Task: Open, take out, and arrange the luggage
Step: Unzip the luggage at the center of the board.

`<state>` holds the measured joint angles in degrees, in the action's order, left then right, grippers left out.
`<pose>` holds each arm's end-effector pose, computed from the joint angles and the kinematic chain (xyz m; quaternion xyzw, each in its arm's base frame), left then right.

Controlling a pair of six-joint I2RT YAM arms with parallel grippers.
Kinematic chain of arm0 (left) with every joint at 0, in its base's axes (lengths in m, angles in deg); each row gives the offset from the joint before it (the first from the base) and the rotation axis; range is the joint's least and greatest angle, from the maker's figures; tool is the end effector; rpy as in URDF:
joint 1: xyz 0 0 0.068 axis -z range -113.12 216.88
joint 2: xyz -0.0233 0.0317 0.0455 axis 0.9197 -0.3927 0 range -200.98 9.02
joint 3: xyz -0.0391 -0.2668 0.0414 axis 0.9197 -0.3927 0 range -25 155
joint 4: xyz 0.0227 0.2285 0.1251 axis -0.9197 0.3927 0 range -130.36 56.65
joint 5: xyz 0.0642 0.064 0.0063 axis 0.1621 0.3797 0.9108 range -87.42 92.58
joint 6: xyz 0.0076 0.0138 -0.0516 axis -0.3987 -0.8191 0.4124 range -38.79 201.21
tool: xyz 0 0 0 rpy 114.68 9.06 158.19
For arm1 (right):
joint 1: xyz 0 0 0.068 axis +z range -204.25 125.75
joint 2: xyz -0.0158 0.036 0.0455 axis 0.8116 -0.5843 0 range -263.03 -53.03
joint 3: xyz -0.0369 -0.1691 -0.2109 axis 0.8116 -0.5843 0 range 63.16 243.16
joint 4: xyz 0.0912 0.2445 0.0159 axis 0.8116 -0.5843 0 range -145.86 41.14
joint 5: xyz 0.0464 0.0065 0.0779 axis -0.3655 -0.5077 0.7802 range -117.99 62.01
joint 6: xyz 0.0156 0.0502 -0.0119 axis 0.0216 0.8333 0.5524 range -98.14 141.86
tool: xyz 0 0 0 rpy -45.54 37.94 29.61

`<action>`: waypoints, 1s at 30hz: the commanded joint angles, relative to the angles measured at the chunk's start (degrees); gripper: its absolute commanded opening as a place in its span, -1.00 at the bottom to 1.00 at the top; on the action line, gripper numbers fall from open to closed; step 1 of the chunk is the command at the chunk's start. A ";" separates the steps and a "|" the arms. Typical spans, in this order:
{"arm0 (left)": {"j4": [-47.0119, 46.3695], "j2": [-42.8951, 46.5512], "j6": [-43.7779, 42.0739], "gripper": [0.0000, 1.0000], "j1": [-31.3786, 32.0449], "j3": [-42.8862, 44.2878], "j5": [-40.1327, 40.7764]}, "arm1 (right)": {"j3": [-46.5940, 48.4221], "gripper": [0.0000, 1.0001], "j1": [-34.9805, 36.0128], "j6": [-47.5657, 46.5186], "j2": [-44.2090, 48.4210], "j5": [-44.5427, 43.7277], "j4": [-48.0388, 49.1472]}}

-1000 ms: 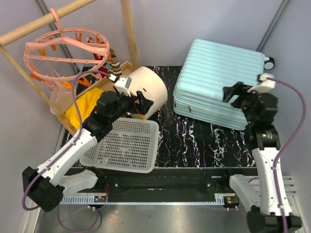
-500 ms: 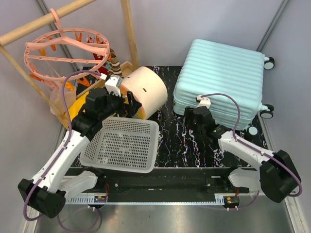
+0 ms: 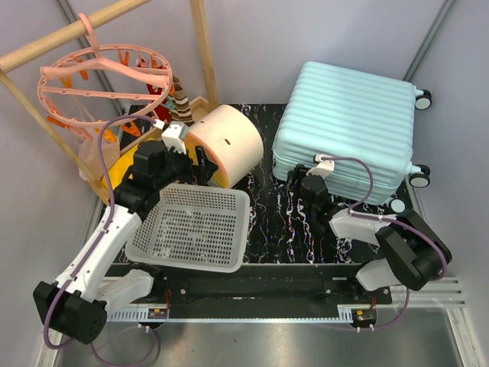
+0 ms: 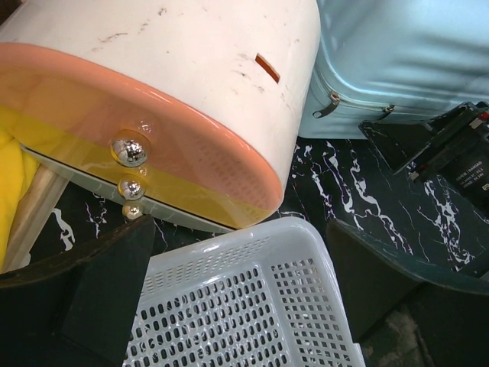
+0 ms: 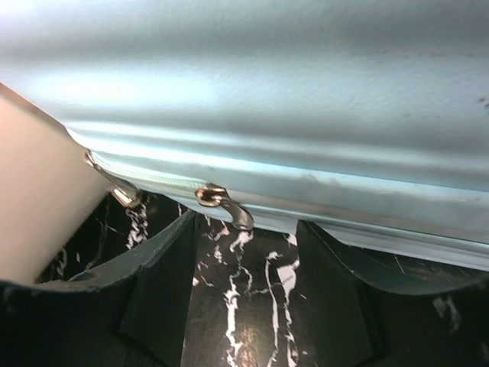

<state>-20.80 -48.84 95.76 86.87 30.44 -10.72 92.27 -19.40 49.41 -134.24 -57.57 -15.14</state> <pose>0.2111 -0.0855 0.3459 0.1038 0.8194 -0.2566 0.5020 0.2374 0.1438 0.1848 0.0992 0.7921 0.1159 0.5910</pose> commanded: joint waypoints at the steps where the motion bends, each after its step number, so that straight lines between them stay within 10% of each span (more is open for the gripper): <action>1: -3.73 1.53 -0.31 0.98 -0.65 -0.60 -1.64 | -0.10 0.25 0.30 0.75 -0.44 -6.96 11.37; 16: -4.70 1.88 0.75 0.98 -1.44 -1.74 -3.13 | 2.54 -0.31 0.31 2.77 -4.75 -11.03 18.05; 30: -5.22 2.49 1.19 0.98 -1.71 -2.70 -4.37 | 1.75 -0.19 0.83 5.06 -1.94 -5.58 16.56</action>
<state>-22.55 -48.21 96.68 85.51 28.67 -13.56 91.94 -18.61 53.41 -139.18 -62.73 -6.36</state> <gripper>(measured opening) 0.987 0.393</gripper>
